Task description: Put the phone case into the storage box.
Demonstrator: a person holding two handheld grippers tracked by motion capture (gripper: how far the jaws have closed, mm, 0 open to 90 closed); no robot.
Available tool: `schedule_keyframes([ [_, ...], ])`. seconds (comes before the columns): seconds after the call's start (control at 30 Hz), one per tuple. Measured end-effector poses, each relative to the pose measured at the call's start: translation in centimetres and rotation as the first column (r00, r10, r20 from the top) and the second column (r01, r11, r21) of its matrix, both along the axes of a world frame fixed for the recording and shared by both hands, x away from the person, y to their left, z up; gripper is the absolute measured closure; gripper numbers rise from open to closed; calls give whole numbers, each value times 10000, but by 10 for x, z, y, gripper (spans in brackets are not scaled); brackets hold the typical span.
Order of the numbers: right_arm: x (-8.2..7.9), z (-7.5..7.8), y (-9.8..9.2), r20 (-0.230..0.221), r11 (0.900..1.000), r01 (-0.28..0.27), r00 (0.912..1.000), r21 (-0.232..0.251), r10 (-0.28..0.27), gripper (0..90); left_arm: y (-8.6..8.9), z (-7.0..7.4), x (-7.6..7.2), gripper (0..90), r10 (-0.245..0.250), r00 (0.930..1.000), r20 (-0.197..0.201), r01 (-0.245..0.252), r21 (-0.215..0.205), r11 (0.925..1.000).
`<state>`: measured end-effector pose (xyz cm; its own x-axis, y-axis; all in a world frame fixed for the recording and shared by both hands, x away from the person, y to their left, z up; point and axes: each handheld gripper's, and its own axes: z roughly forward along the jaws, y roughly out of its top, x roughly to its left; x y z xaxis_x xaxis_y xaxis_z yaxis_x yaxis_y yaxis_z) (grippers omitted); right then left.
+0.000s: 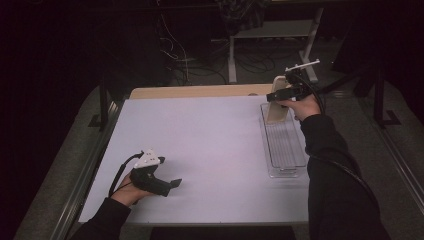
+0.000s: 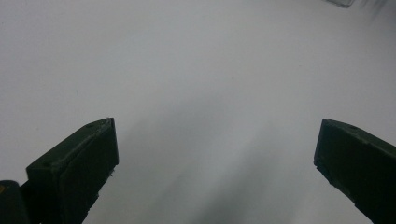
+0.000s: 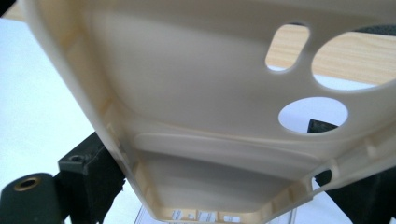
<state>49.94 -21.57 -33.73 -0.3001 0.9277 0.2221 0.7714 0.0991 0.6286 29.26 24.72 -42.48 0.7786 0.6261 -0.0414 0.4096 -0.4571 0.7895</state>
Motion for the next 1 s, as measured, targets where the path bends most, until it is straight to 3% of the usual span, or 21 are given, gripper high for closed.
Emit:
schedule_keyframes([
  [0.43, 10, -17, 11, -557, 9979, 417, 9975, -501, -445, 85, -1, 1, 0, 0, -45, 10000, -11, 45, -59, 10000],
  [1.0, 18, -28, 14, -559, 9928, 695, 9956, -981, -752, 83, -2, 0, 0, 0, -71, 9999, -125, 70, -83, 9999],
])
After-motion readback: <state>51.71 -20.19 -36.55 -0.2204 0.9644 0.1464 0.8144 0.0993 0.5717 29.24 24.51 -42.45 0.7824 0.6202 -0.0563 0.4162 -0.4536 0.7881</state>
